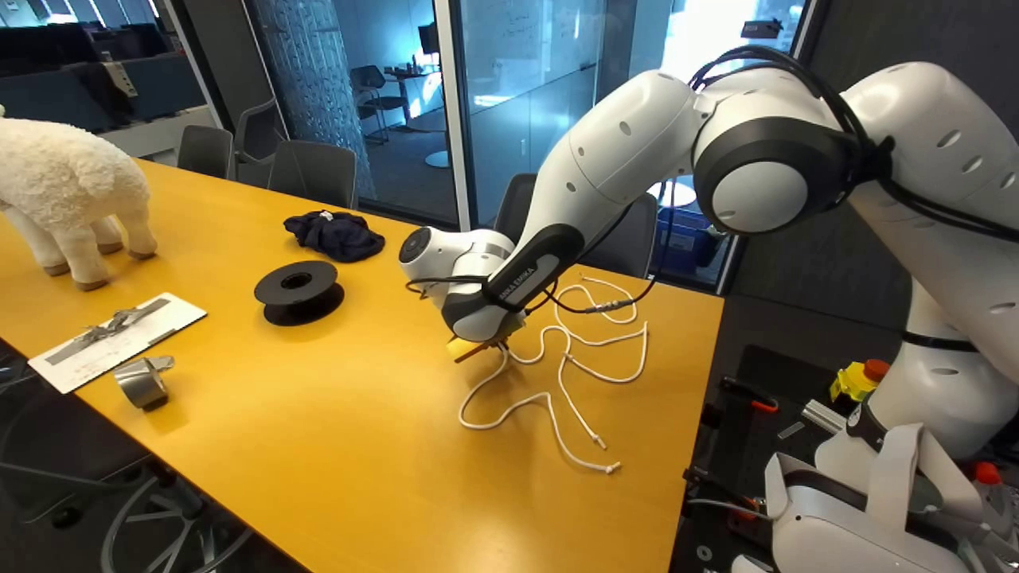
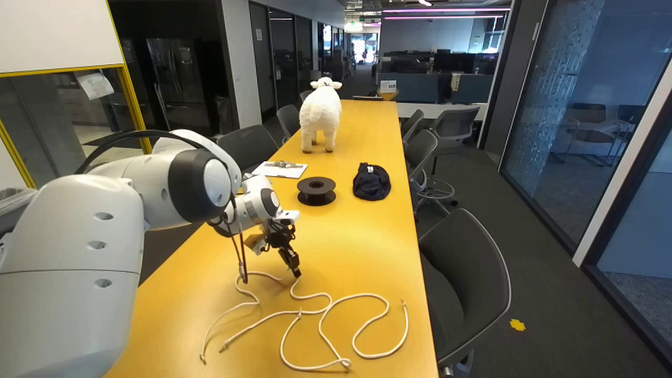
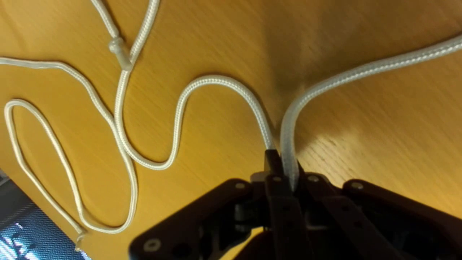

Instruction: Separate the two white ropes

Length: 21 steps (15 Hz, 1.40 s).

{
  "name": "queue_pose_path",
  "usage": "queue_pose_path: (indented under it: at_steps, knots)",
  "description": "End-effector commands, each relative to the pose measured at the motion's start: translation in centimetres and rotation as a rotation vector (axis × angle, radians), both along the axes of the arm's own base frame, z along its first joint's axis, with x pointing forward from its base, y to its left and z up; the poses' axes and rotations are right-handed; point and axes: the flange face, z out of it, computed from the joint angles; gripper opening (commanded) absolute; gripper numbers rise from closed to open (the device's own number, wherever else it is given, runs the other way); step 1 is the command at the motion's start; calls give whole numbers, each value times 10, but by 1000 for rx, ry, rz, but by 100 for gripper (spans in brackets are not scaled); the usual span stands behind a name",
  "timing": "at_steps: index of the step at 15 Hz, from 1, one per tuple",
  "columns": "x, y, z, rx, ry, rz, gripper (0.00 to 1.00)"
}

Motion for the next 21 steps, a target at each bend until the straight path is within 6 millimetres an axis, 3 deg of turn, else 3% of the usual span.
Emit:
queue_pose_path:
  at_steps: [1,9,10,11,20,21]
  knots:
    - [14,-3,-12,-39,20,-71,1]
    - [23,1,-12,-55,29,-101,1]
    - [24,2,-9,-44,26,-100,29]
    - [24,2,-6,-37,21,-96,30]
    - [30,8,27,9,-9,-81,97]
    - [29,7,32,23,-7,-75,100]
